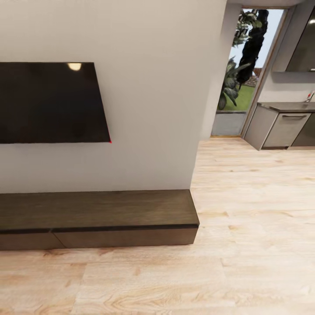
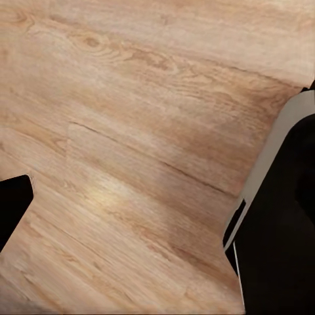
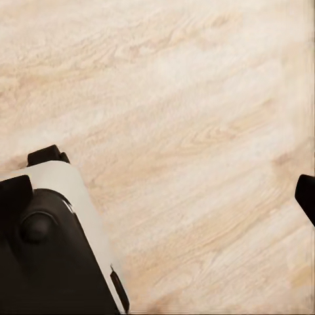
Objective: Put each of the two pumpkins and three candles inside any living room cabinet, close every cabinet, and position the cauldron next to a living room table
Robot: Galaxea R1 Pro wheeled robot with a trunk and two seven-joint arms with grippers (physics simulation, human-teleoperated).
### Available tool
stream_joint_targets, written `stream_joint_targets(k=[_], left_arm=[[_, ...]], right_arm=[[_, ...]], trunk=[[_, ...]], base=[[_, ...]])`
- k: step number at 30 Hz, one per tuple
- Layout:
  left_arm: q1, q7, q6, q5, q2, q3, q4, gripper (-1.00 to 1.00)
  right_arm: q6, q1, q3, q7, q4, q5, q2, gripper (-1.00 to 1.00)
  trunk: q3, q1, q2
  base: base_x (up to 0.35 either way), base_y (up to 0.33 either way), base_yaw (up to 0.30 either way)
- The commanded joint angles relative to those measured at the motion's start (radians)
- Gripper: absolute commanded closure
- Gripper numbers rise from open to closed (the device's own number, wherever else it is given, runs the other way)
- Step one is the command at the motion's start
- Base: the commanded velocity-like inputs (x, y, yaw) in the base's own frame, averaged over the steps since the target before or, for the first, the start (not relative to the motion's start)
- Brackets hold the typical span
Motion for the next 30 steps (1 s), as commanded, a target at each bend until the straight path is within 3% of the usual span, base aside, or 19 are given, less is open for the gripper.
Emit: stream_joint_targets(k=[1,10,15,19,24,30], left_arm=[[0.008,0.000,-0.001,0.000,0.000,-0.001,0.000,-1.00],[0.082,-0.001,-0.016,0.000,0.004,-0.001,0.000,-1.00],[0.115,-0.001,-0.041,0.000,0.001,-0.001,0.000,-1.00],[0.121,0.000,-0.045,0.002,0.003,0.002,0.000,-1.00],[0.122,0.001,-0.048,0.000,0.001,0.007,-0.002,-1.00],[0.122,0.001,-0.048,0.003,-0.002,0.009,-0.002,-1.00]], right_arm=[[0.000,0.011,0.001,0.000,0.001,0.002,-0.003,-1.00],[0.000,0.067,0.002,0.000,0.012,0.004,-0.008,-1.00],[0.001,0.088,0.002,0.001,0.017,0.004,-0.006,-1.00],[0.000,0.094,0.002,0.004,0.018,0.001,0.009,-1.00],[-0.001,0.096,0.000,0.007,0.017,-0.002,0.059,-1.00],[-0.001,0.096,-0.002,0.008,0.017,0.001,0.065,-1.00]], trunk=[[0.003,-0.004,0.007],[0.031,-0.038,0.070],[0.031,-0.038,0.070],[0.031,-0.038,0.070],[0.031,-0.038,0.070],[0.031,-0.038,0.070]], base=[[0.000,0.000,0.000],[0.000,0.000,0.000],[0.000,0.000,0.000],[0.000,0.000,0.000],[0.000,0.000,0.000],[0.000,0.000,0.000]])
